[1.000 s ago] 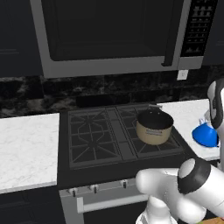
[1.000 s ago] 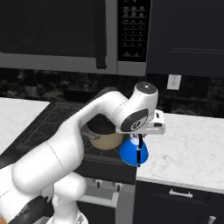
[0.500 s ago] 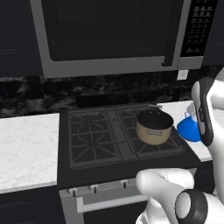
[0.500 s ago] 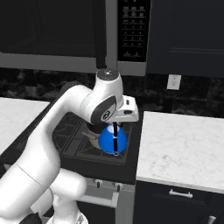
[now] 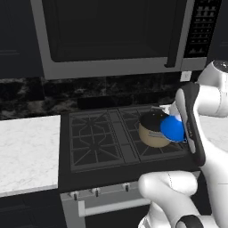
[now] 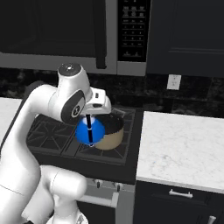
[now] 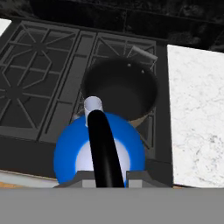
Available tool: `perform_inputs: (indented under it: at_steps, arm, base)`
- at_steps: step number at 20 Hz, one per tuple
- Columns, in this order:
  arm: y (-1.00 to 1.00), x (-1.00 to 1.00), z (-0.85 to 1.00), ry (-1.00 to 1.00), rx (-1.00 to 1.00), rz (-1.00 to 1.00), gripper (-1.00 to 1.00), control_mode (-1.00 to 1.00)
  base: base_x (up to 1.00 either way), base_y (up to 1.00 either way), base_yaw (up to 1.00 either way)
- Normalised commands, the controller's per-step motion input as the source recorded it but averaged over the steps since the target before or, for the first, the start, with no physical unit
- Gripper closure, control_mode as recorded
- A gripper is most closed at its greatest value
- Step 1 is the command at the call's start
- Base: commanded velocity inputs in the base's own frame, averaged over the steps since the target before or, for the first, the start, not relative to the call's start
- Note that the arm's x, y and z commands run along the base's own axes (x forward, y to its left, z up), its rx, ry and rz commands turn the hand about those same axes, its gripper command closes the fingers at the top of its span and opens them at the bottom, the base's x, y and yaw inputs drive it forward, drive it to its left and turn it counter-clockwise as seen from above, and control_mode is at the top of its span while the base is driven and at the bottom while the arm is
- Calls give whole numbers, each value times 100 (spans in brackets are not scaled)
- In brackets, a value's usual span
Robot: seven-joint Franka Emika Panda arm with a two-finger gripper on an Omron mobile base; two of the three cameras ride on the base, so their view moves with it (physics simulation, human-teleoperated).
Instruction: Pick the kettle from the counter and place it on a stove burner. Then turn the burner on.
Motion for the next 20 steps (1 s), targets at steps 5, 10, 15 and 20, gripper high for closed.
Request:
perform_inputs:
  at_steps: [5, 10, 15, 20]
  arm:
    - [92, 0, 5, -11, 0, 2, 100, -100]
    - [90, 10, 0, -9, 0, 3, 100, -100]
    - [81, 31, -6, -4, 0, 0, 100, -100]
    - [73, 25, -1, 0, 0, 0, 100, -100]
  base:
    - [0, 0, 0]
    - [0, 0, 0]
    - [0, 0, 0]
    - [0, 0, 0]
